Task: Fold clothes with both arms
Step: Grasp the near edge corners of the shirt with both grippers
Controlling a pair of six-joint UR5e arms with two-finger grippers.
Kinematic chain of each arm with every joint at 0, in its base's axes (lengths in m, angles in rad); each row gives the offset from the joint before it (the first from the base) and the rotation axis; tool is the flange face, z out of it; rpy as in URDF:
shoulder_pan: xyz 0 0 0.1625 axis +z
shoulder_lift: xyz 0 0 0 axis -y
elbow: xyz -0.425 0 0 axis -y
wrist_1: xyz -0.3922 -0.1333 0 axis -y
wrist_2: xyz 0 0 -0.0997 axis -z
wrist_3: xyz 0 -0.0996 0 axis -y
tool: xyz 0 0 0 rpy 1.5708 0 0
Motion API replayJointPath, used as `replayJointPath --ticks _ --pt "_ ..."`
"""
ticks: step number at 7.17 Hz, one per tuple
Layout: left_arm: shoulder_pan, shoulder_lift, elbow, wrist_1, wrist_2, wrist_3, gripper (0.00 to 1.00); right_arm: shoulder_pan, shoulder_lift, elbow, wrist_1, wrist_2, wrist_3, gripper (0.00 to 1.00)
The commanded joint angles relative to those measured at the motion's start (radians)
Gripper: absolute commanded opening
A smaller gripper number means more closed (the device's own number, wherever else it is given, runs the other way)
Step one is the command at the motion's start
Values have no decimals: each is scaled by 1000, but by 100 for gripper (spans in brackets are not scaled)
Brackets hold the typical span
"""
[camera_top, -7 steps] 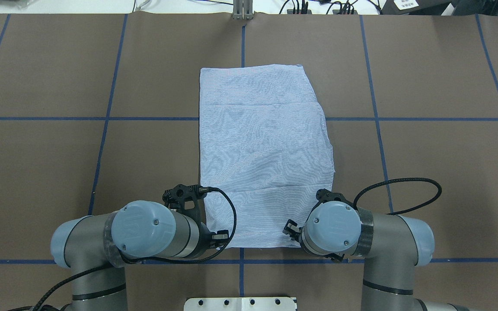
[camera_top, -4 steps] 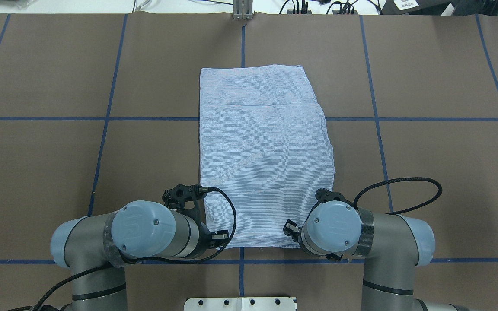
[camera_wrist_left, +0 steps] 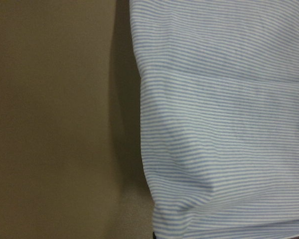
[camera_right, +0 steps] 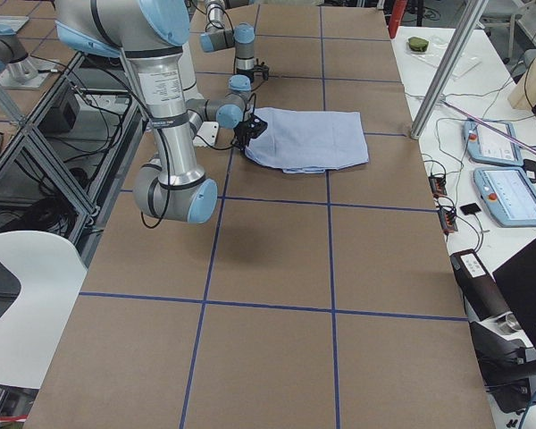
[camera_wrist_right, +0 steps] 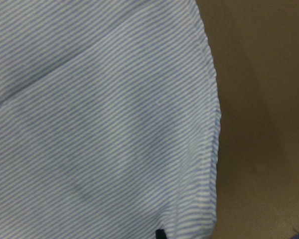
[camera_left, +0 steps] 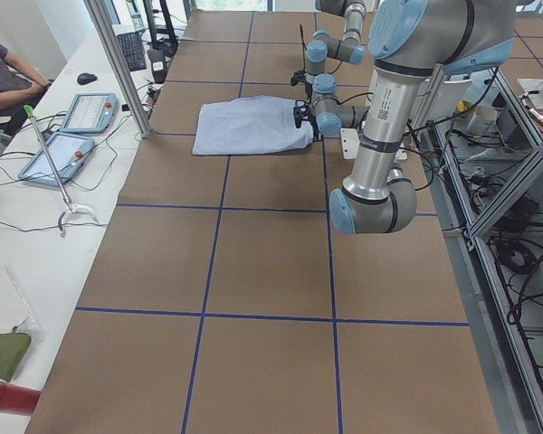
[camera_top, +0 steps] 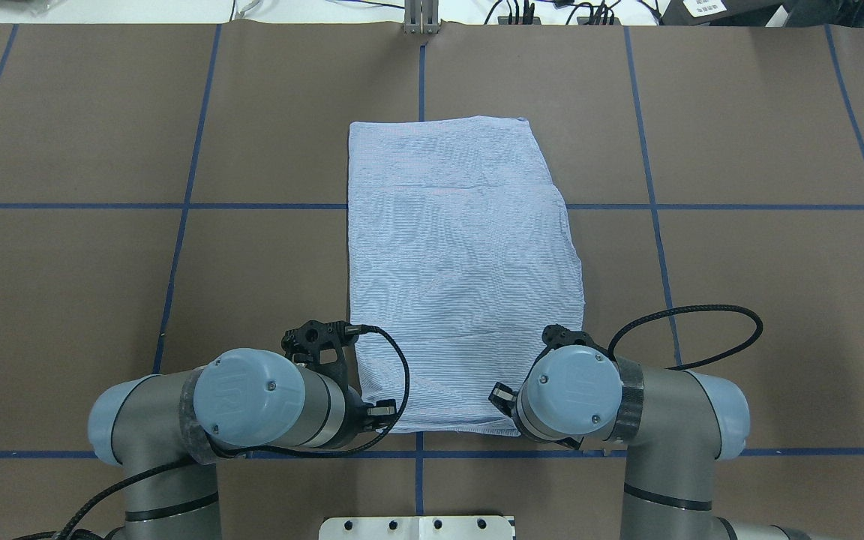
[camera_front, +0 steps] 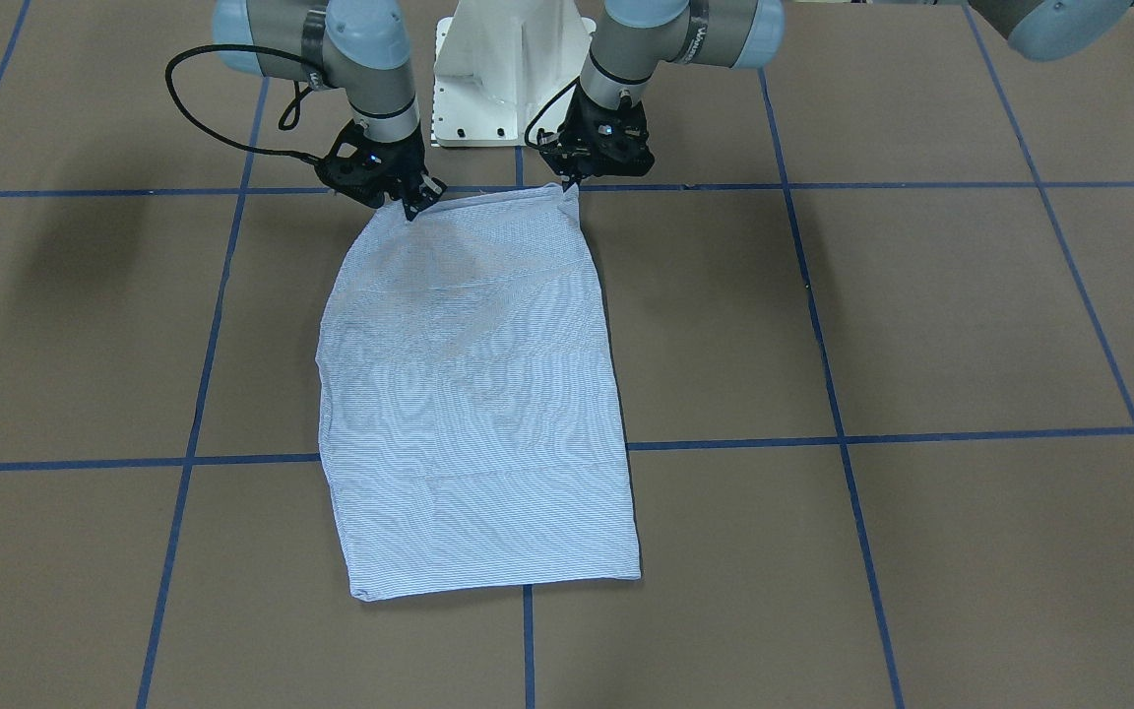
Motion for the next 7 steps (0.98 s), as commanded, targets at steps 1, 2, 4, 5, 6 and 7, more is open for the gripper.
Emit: replayJointPath --ticks 1,2,4,5,6,7 --pt "0 0 -8 0 -2 0 0 9 8 10 -1 -4 4 0" --pt "0 0 -13 0 -2 0 0 9 8 15 2 -1 2 0" --pt "-2 12 -82 44 -2 2 0 11 -2 51 8 11 -2 0" --pt "3 26 -170 130 -2 0 0 11 -7 71 9 27 -4 0" --pt "5 24 -241 232 -5 0 0 14 -12 117 9 59 -4 0" --pt "5 24 -280 294 -24 0 0 15 -21 166 8 112 -4 0"
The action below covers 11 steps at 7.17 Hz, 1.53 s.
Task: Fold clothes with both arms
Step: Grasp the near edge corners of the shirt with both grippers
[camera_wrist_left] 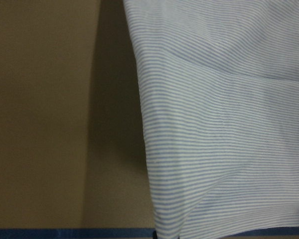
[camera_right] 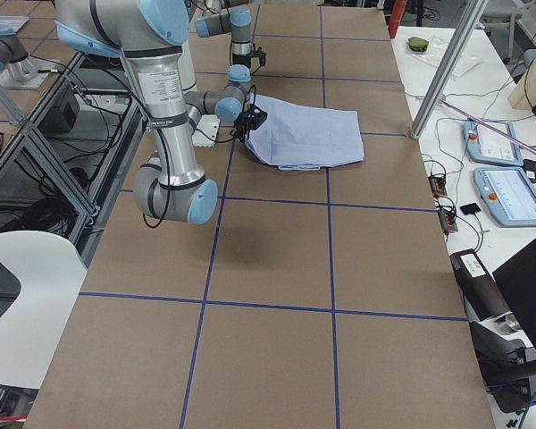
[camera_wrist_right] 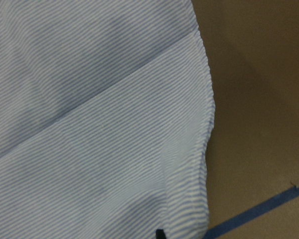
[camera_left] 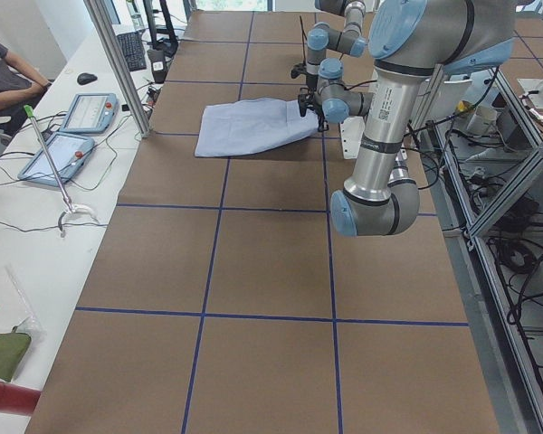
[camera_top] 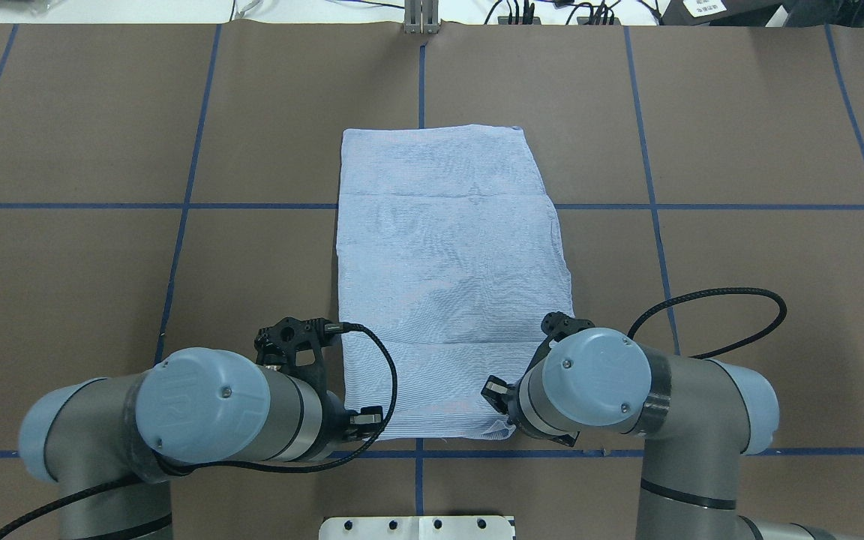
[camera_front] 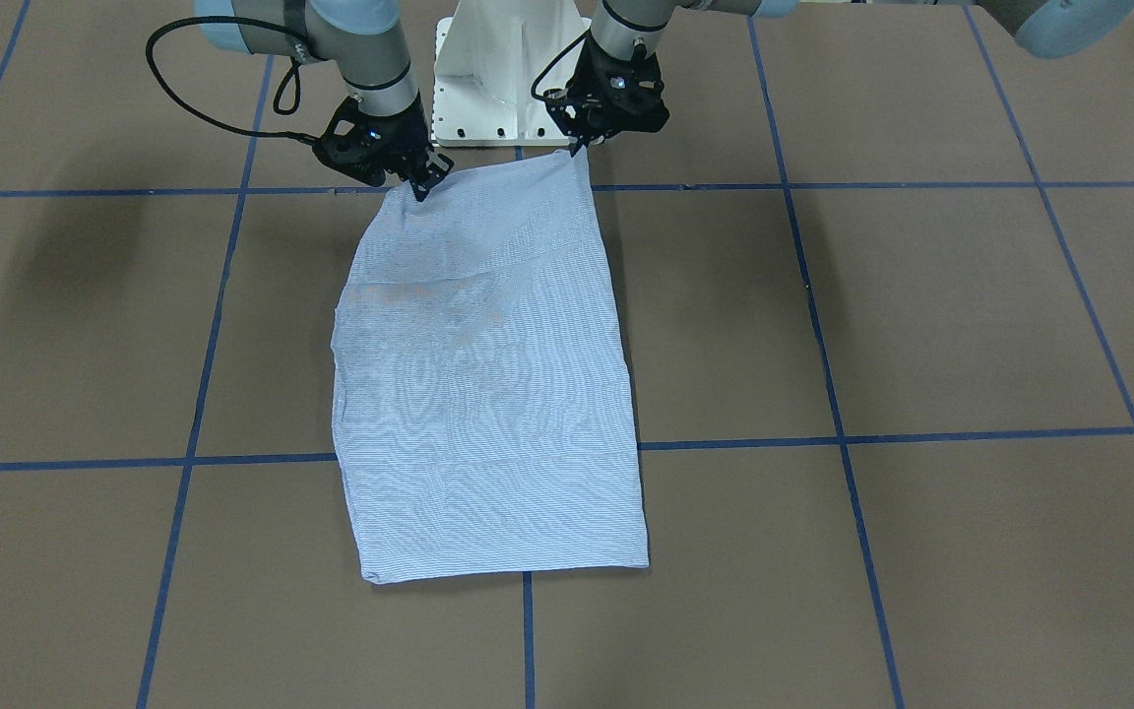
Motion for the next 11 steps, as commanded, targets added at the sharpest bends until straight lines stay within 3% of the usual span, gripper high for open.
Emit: replayJointPath --ticks 1,3,4,5,8,11 --pt "13 0 -89 131 -30 0 0 5 -14 95 -2 123 0 0" --pt "49 0 -123 195 -36 -2 0 45 -13 126 -2 325 1 0" --pt "52 0 -181 267 -62 -2 0 51 -11 136 -4 370 1 0" --pt "72 -5 -235 335 -79 -2 0 51 -11 154 -4 378 3 0" --pt "75 -23 -243 337 -88 4 0 97 7 163 -1 378 -3 0" --pt "-73 -52 -237 331 -90 100 0 223 76 105 -1 362 -66 0"
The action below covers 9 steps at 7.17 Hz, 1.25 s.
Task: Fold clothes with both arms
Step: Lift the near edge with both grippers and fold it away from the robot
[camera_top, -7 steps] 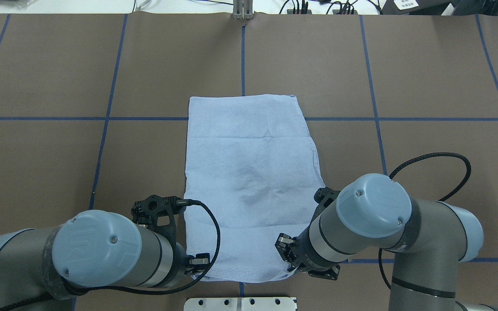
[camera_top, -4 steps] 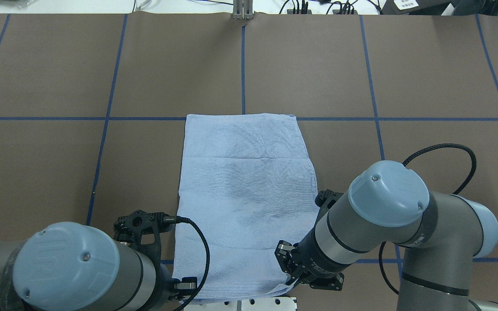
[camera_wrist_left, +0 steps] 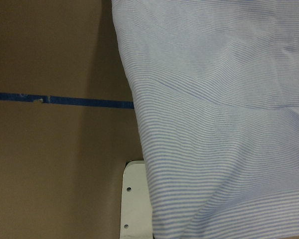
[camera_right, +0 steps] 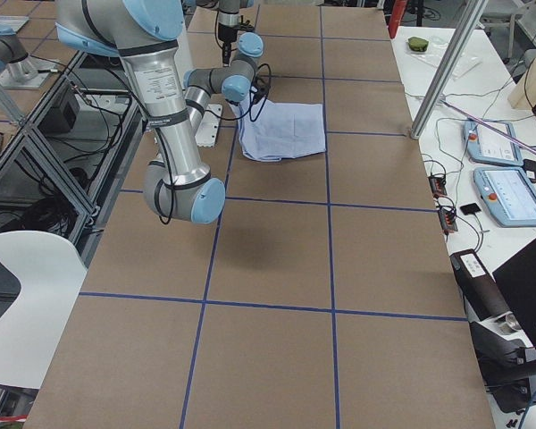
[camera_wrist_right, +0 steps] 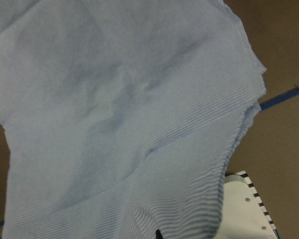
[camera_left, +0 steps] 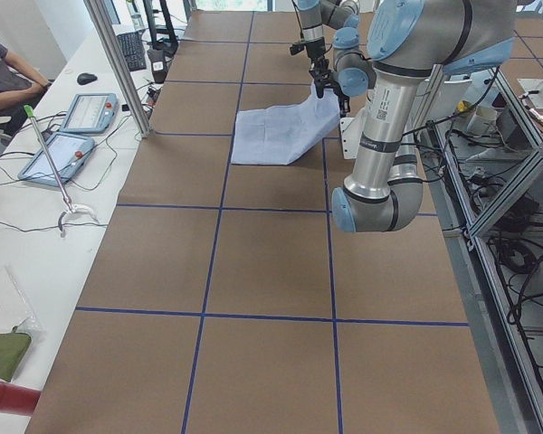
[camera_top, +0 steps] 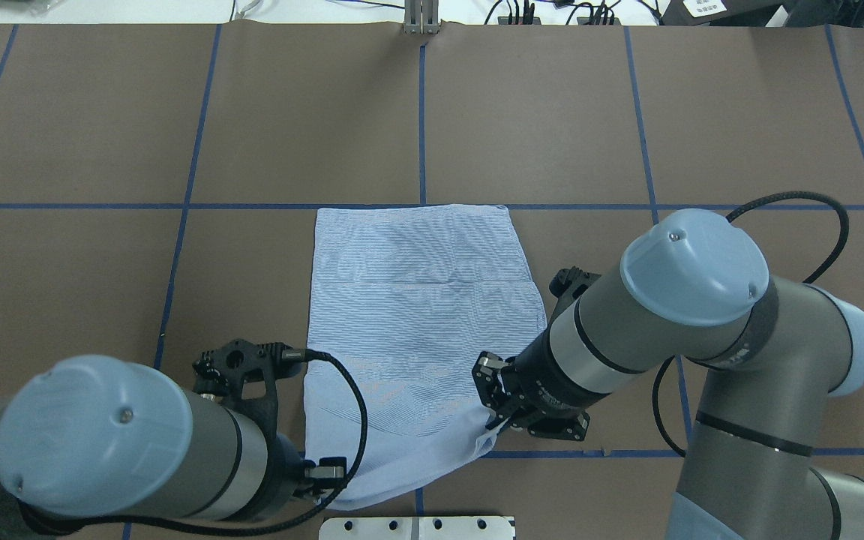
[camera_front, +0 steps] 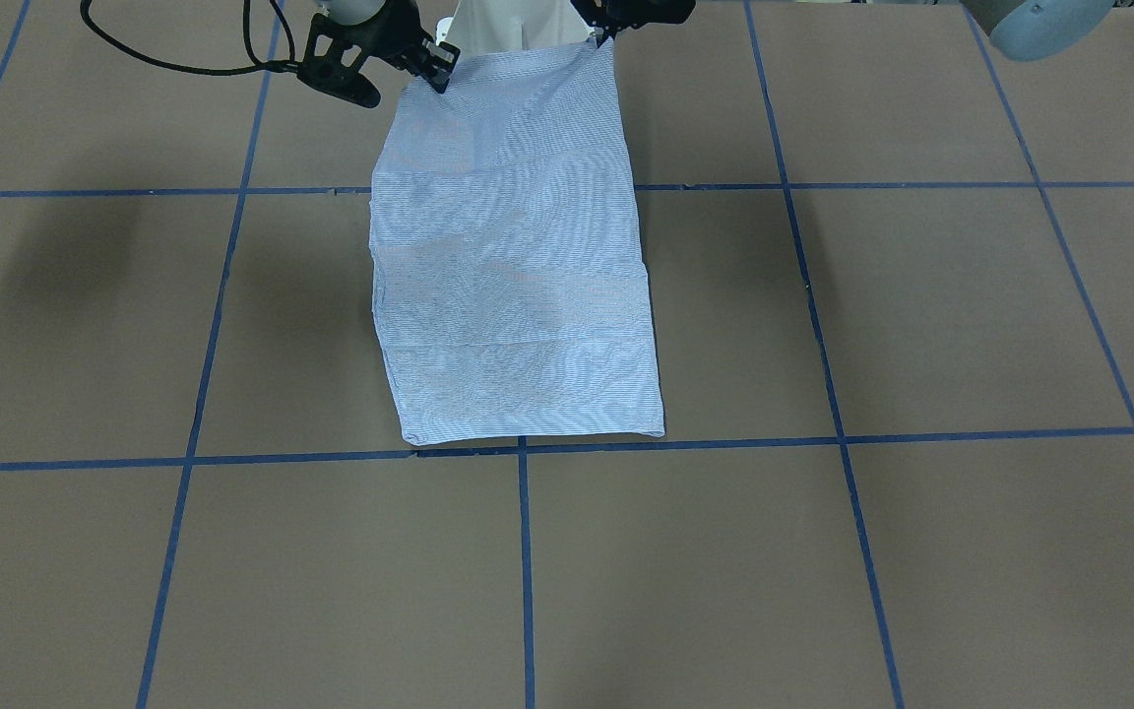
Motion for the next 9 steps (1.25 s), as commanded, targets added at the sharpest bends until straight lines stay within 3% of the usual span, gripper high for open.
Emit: replayJointPath --ticks 1,4,8,9 --pt "-141 -11 28 -25 -6 112 0 85 54 -79 0 -11 -80 0" --pt "-281 -10 269 -258 -38 137 0 160 137 -248 5 -13 -182 0" --pt "-350 -13 422 -432 -38 160 0 214 266 -482 15 -19 -303 0" --pt "-355 -21 477 -494 -38 160 0 223 275 -545 96 -23 -306 0"
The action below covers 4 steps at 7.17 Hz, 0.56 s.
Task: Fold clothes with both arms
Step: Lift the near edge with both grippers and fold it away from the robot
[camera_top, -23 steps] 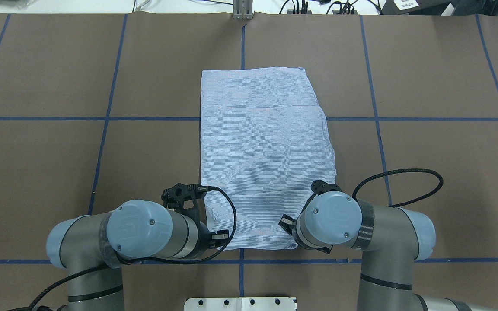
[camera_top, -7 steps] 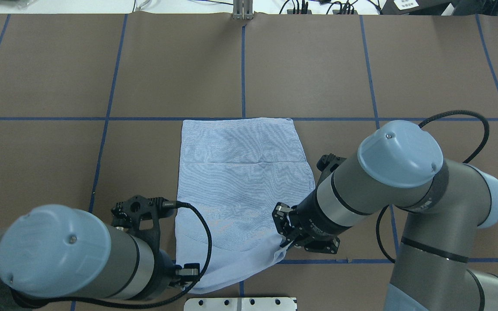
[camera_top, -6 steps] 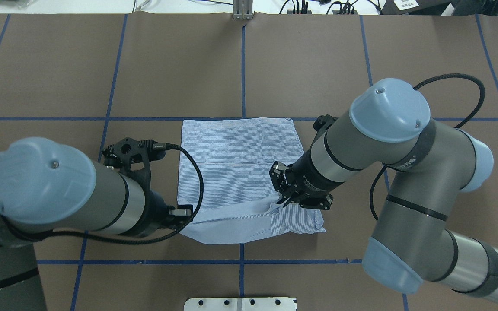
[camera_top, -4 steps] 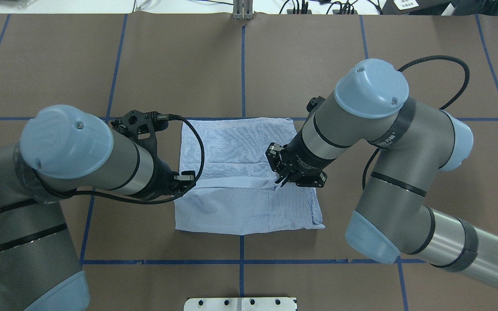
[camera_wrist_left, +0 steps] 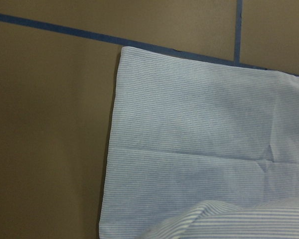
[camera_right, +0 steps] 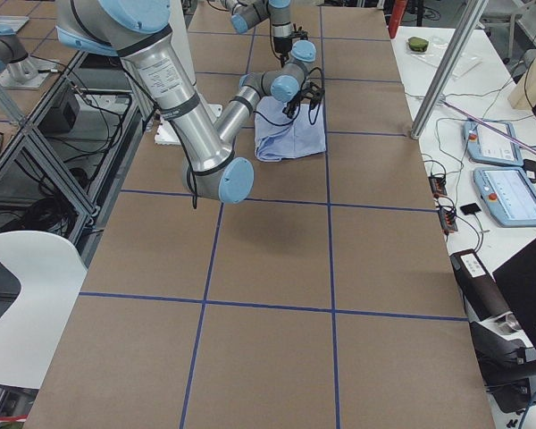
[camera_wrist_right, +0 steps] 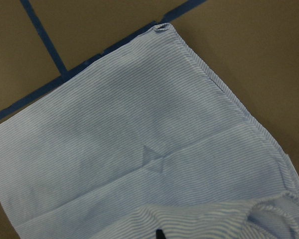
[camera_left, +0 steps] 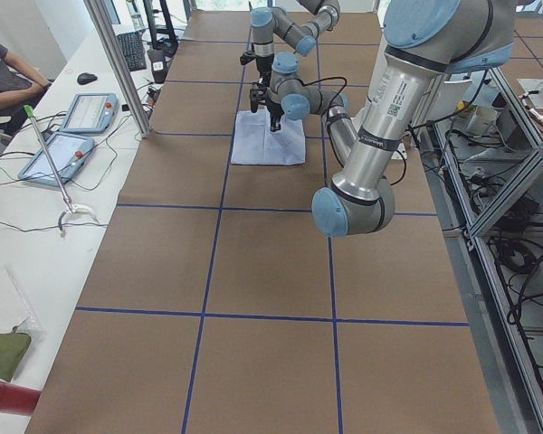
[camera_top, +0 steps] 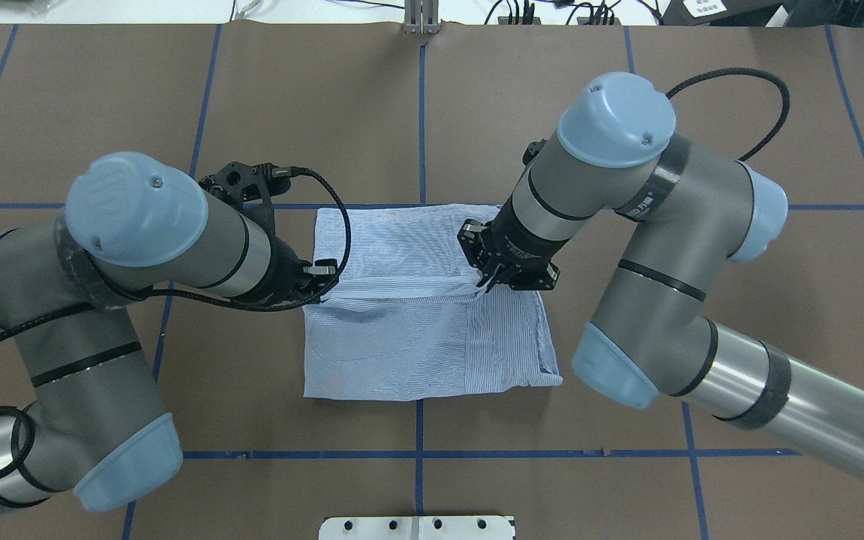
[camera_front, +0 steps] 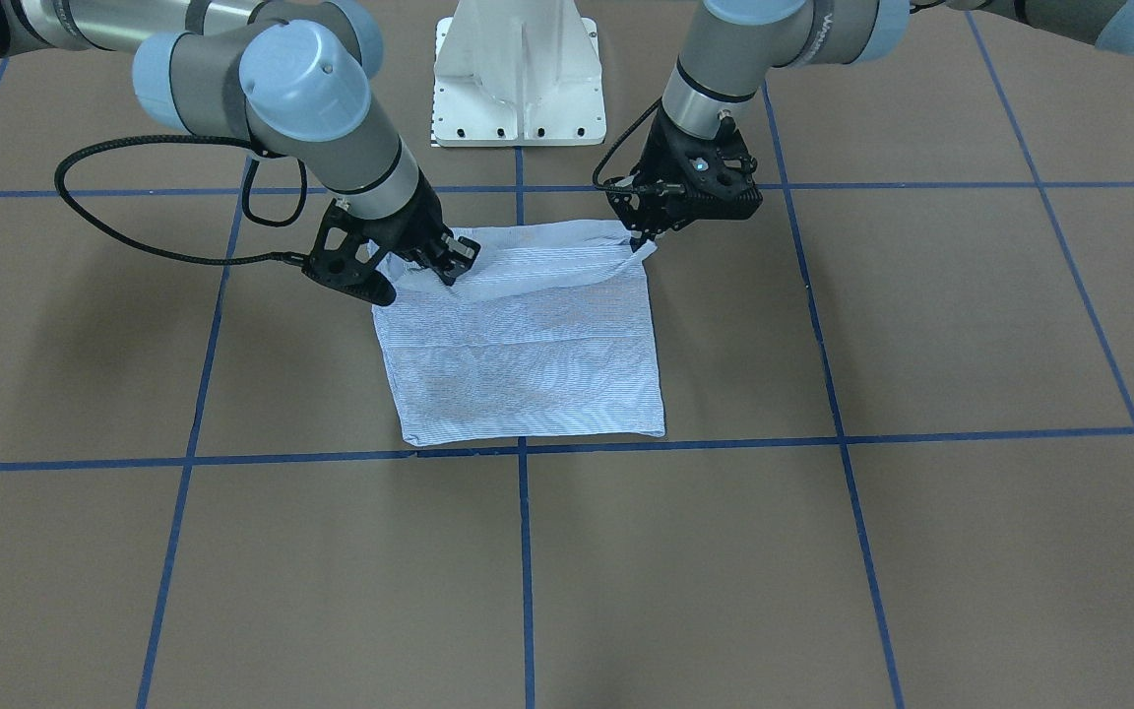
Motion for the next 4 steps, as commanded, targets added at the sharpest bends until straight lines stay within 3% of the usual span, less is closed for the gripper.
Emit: replayJointPath --ticks 1,4 --pt "-19 -25 132 -130 0 5 0 20 36 -141 133 -5 -19 0" --pt "-25 -37 222 -213 0 5 0 24 66 -234 165 -35 -31 0"
